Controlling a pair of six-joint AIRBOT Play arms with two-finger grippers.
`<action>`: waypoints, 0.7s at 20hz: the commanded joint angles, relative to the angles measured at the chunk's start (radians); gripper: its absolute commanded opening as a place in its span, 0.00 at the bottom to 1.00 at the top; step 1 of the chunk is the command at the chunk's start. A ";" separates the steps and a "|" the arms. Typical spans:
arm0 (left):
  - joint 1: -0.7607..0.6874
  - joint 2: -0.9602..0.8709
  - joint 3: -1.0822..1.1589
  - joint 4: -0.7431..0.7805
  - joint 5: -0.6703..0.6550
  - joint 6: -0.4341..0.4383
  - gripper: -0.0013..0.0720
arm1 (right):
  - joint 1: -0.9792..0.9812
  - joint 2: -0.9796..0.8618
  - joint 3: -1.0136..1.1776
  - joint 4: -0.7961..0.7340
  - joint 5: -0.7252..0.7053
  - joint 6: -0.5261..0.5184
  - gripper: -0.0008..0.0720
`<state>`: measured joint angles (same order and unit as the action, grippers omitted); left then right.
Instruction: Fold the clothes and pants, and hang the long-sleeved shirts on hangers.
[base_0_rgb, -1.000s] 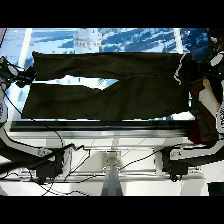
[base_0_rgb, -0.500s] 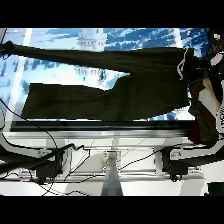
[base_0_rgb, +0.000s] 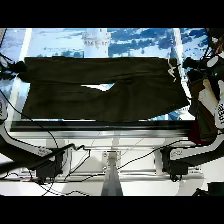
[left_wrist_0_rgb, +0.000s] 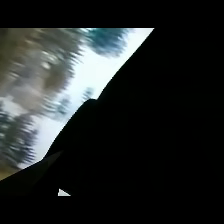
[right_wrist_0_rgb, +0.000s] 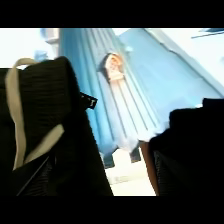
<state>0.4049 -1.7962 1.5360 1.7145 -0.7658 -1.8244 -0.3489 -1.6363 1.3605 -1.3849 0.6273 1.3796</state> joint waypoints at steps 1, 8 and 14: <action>-0.002 0.003 0.003 -0.013 -0.031 0.000 0.99 | 0.000 0.020 0.005 0.016 -0.006 0.000 0.96; -0.006 0.223 0.016 -0.016 -0.170 0.000 0.96 | 0.000 0.217 0.005 -0.035 0.143 -0.001 0.25; 0.053 0.261 -0.041 0.039 -0.637 0.317 0.04 | 0.000 0.378 0.005 -0.073 0.361 -0.128 0.05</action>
<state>0.4274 -1.5547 1.5295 1.7351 -1.1694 -1.6794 -0.3492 -1.3224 1.3647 -1.4265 0.8688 1.3319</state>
